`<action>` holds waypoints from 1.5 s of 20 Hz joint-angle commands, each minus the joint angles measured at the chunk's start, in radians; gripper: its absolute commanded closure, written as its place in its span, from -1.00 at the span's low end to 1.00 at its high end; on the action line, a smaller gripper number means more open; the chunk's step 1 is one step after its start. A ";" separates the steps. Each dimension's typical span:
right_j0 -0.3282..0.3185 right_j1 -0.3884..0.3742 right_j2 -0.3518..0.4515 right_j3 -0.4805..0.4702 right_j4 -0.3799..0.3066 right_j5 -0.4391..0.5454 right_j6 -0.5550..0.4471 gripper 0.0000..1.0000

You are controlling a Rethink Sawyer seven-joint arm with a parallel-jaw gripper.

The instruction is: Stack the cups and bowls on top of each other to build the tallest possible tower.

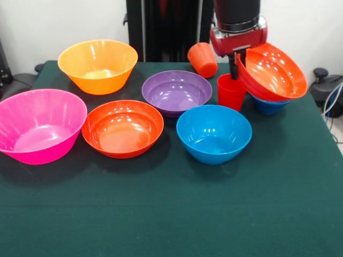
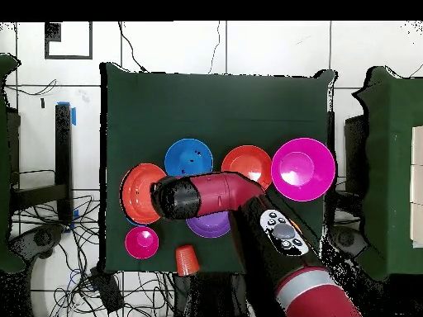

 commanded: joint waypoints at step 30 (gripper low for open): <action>-0.188 0.271 0.256 -0.355 -0.335 0.573 -0.525 1.00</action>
